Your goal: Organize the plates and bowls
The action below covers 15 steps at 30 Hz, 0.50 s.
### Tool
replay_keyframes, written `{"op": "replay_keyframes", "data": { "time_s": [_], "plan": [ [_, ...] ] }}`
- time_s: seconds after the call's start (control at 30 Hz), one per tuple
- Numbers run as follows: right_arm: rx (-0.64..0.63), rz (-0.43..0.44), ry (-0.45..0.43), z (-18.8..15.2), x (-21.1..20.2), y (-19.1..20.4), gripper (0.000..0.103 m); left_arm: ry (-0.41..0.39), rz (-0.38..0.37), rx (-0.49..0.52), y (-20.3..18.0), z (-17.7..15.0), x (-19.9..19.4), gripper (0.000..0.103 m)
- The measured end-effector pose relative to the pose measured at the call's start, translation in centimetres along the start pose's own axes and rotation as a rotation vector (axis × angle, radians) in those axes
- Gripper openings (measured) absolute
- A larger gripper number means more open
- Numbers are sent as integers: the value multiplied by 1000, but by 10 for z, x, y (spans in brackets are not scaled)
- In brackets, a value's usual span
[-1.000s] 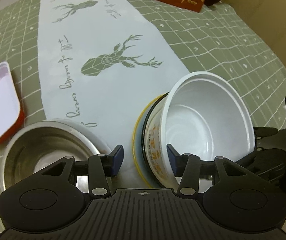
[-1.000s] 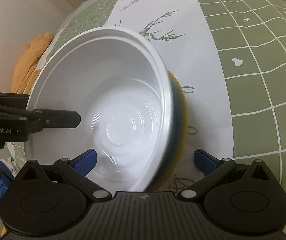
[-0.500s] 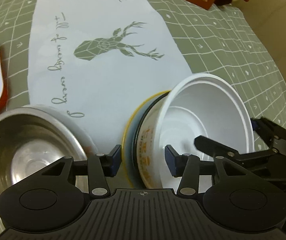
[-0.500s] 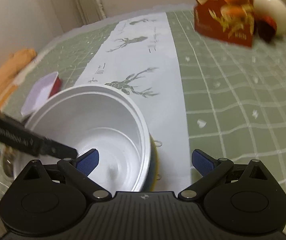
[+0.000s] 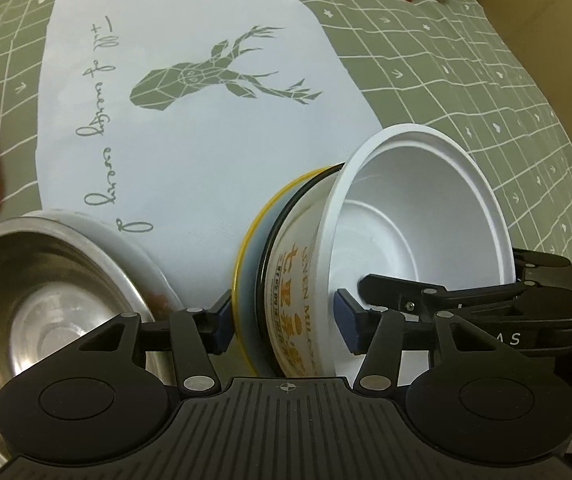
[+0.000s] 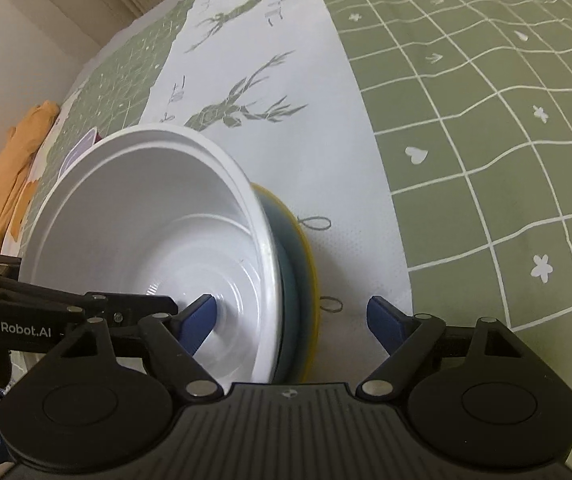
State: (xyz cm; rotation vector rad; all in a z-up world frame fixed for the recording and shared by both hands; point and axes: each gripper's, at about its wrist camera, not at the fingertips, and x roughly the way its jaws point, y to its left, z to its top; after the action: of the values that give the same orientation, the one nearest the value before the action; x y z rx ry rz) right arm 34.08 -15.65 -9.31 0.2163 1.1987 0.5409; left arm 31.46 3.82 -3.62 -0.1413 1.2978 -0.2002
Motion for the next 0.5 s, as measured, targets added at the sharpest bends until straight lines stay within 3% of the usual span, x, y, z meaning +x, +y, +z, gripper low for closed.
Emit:
{"op": "replay_keyframes", "data": {
  "time_s": [0.13, 0.27, 0.43, 0.5],
  "plan": [
    [-5, 17, 18, -1, 0, 2, 81, 14, -19, 4, -1, 2, -3, 53],
    [89, 99, 58, 3, 3, 1, 66, 24, -46, -51, 3, 5, -4, 53],
    [72, 71, 57, 1, 2, 8, 65, 30, -40, -49, 2, 2, -4, 53],
    [-1, 22, 20, -1, -4, 15, 65, 30, -19, -26, -5, 2, -5, 53]
  ]
}}
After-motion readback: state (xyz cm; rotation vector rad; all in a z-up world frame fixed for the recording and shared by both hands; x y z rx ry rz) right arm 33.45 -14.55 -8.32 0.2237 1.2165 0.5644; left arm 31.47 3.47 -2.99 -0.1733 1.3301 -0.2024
